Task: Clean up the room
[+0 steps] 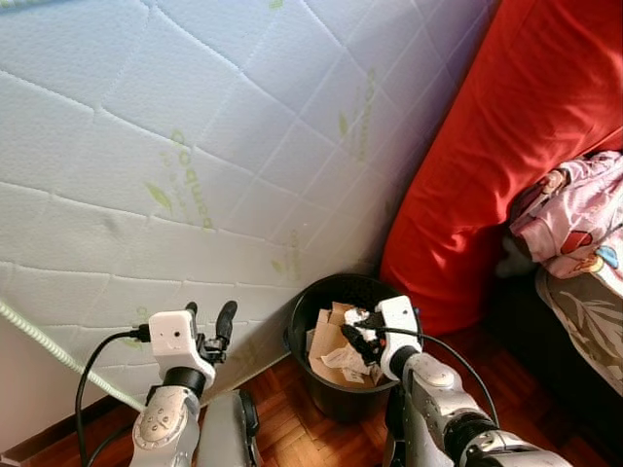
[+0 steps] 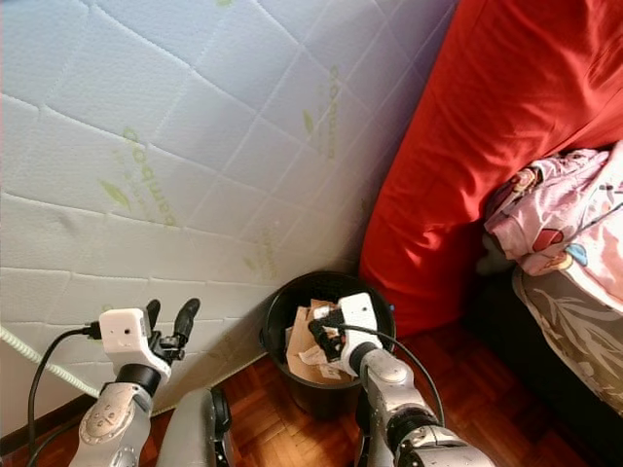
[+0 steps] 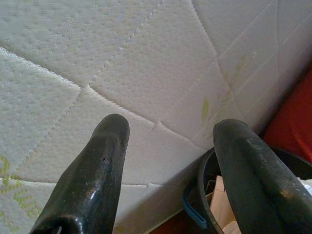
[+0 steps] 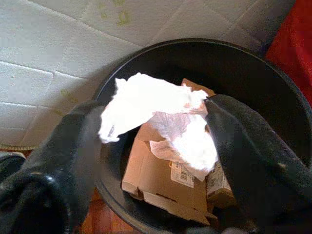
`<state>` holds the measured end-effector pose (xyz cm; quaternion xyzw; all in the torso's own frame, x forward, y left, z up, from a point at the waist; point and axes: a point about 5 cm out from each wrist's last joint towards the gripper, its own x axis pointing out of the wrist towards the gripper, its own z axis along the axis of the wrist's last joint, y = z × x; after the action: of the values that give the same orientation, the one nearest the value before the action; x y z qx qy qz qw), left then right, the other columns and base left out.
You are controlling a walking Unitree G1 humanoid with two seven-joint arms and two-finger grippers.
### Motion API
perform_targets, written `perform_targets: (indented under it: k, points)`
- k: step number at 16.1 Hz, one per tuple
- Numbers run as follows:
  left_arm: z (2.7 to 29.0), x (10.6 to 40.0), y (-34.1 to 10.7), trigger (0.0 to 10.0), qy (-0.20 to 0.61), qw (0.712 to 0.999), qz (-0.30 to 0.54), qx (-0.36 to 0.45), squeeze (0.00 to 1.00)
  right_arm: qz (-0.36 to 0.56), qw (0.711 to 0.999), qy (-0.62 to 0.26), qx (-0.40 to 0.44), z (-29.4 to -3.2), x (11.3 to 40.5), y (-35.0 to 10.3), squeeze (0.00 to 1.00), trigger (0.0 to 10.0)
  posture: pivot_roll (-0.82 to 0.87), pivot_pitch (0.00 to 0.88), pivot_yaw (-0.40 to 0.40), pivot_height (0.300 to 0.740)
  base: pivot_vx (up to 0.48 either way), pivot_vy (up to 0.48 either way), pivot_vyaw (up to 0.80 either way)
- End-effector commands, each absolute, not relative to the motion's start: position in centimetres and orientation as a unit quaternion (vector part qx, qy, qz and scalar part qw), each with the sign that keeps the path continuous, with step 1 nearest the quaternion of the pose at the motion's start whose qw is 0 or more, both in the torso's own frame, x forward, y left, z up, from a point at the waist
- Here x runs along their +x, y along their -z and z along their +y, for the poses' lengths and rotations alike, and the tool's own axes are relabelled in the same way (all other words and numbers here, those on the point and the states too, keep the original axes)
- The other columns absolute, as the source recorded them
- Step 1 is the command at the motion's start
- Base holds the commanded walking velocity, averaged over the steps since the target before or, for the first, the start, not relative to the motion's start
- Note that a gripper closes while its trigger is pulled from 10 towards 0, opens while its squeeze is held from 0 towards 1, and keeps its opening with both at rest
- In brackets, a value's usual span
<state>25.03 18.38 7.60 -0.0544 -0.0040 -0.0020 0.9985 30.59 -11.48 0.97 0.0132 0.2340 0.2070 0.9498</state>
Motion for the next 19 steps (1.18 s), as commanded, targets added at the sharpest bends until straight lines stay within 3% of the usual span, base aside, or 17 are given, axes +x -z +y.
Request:
perform_targets:
  k: [1,15,16,19]
  points:
    - [18.2,24.9,-7.8,10.0,0.004,0.998,-0.003,-0.055,0.0,0.251,0.943,-0.217,0.005,-11.4,30.4,-0.7,1.0,10.0,0.21,0.118,-0.008,0.533,0.0,0.0,0.0]
    - [18.1,24.8,-7.6,10.0,0.003,0.998,0.002,-0.057,0.0,0.373,0.891,-0.237,-0.104,-12.3,26.9,3.1,1.0,10.0,0.22,0.117,-0.009,0.533,0.0,0.0,0.0]
    - [18.1,24.8,-7.6,10.0,0.003,0.998,0.002,-0.057,0.0,0.378,0.89,-0.228,-0.115,-12.5,26.8,3.3,0.0,10.0,0.22,0.121,-0.009,0.533,0.0,0.0,0.0]
    - [18.1,24.7,-7.5,10.0,0.003,0.998,0.004,-0.057,0.0,0.384,0.893,-0.205,-0.114,-12.9,26.9,3.3,0.0,10.0,0.22,0.121,-0.01,0.533,0.0,0.0,0.0]
